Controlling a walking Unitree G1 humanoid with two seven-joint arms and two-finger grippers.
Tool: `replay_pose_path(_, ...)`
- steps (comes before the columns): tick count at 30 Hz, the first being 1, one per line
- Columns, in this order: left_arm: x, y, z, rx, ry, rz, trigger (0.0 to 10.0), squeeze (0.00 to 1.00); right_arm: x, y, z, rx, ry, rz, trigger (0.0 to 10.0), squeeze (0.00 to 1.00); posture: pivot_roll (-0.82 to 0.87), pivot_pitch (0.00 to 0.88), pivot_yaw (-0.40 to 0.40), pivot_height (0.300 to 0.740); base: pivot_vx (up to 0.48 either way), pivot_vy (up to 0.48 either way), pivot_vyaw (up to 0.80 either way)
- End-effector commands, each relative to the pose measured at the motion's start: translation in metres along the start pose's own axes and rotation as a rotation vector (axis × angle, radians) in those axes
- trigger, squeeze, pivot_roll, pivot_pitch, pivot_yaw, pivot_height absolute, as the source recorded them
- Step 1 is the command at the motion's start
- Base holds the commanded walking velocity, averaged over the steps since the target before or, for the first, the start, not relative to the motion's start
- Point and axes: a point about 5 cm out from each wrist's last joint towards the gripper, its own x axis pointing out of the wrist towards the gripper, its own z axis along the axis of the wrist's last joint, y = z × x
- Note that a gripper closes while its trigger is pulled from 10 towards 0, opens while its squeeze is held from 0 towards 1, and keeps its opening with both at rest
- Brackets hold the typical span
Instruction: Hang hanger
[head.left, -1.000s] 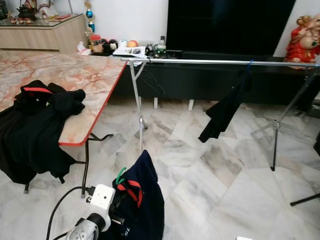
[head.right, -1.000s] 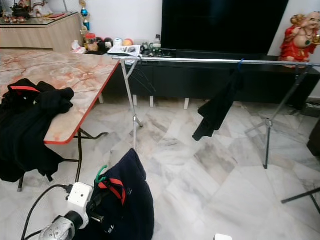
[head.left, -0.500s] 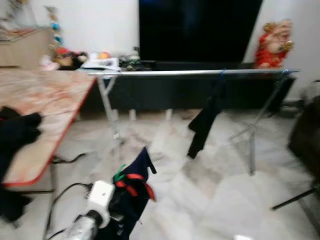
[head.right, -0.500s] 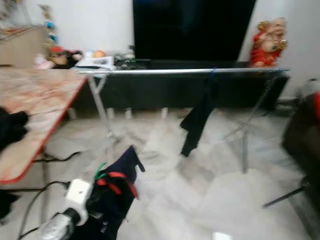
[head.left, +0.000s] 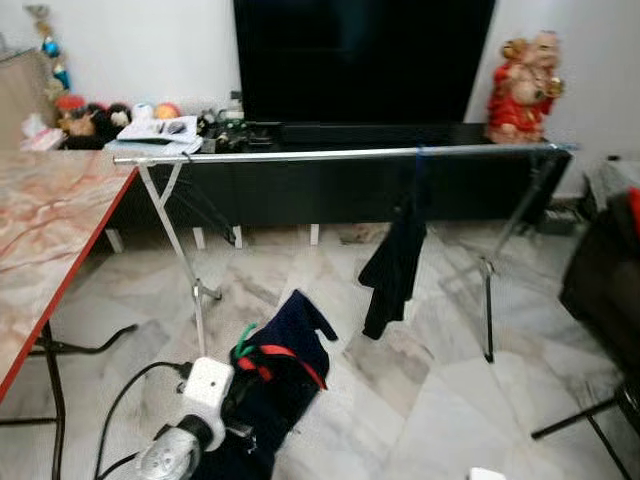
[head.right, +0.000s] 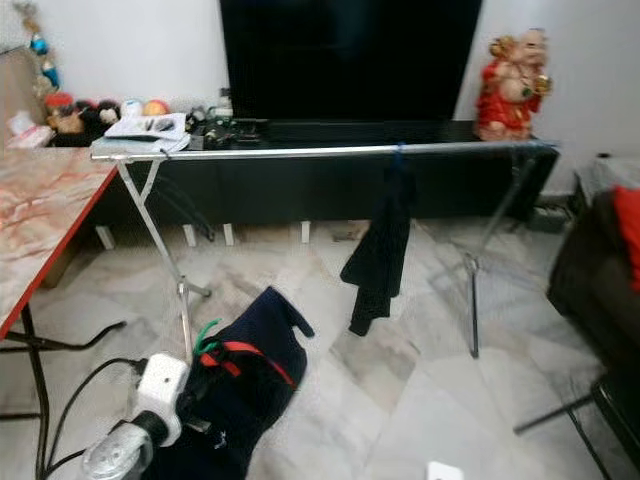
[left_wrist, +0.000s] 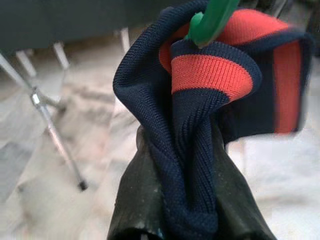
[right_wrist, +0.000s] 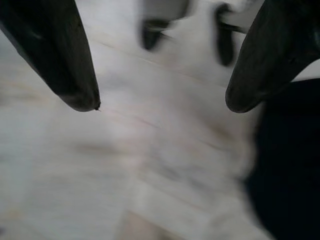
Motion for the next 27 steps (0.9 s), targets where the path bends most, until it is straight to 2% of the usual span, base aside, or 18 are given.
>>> replay_pose_path(1,0.006,-0.003,0.011,-0.009,-0.047,0.000,10.0,0.00,-0.002,-0.013,-0.004,-0.010,0.012,-0.040,10.0,0.00,0.08,0.013,-0.010,0.740,0.375,0.000,0.00)
replay_pose_path(8,0.007,-0.001,0.012,-0.010,-0.045,0.005,10.0,0.00,-0.001,-0.012,0.000,-0.010,-0.003,-0.029,10.0,0.00,0.08,0.014,-0.009,0.740,0.373,0.000,0.00)
replay_pose_path(27,0.008,-0.006,0.011,-0.012,-0.038,-0.011,10.0,0.00,-0.003,-0.023,0.001,-0.008,-0.003,-0.030,10.0,0.00,0.08,0.013,-0.017,0.740,0.374,0.000,0.00)
